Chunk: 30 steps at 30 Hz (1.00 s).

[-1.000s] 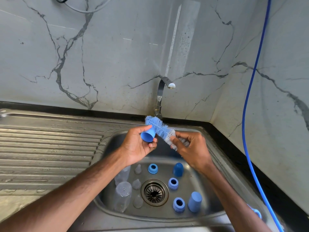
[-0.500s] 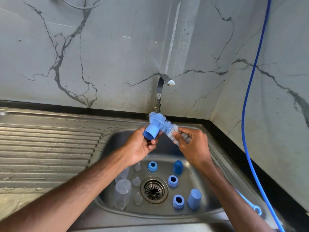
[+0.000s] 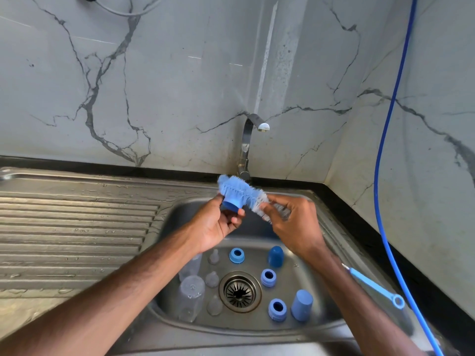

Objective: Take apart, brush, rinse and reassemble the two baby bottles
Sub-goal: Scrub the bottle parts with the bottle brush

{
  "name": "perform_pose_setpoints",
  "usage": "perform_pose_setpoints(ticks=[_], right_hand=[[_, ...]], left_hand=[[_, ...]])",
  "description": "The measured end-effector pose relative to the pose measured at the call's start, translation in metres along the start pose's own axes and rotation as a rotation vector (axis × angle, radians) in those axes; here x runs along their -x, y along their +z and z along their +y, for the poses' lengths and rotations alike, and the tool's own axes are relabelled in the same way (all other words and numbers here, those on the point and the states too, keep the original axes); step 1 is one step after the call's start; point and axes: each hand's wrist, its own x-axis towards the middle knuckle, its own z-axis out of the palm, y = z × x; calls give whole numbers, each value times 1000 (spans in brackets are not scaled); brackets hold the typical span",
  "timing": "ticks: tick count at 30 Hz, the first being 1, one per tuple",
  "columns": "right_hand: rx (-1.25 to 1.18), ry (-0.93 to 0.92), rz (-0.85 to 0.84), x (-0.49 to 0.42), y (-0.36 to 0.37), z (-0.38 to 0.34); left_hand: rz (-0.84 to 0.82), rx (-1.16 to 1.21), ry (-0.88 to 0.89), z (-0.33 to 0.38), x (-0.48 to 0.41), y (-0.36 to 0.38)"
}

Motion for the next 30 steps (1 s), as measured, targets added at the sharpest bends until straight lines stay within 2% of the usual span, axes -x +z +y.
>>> perform_pose_setpoints(ticks=[3,8,12,17,21,25,30], right_hand=[[7,71,118,-2,-3,5],[0,-40,-31,2,-2,-2],[-3,95,101,-4,-10,4],[-64,-31,-119,3,-5,-6],[-24,85,76,-3,-12,4],[-47,-72,-118,4,-7,-4],[19,1,83,-5,-11,5]], left_hand=[[-15,-36,-23,-1,4,5],[-49,47,-24,1,8,10],[-57,62,-18,0,7,12],[-17,123,17,1,4,7],[-88,146,-68,3,4,4],[-54,136,-32,0,1,2],[-120,165,-66,4,0,-1]])
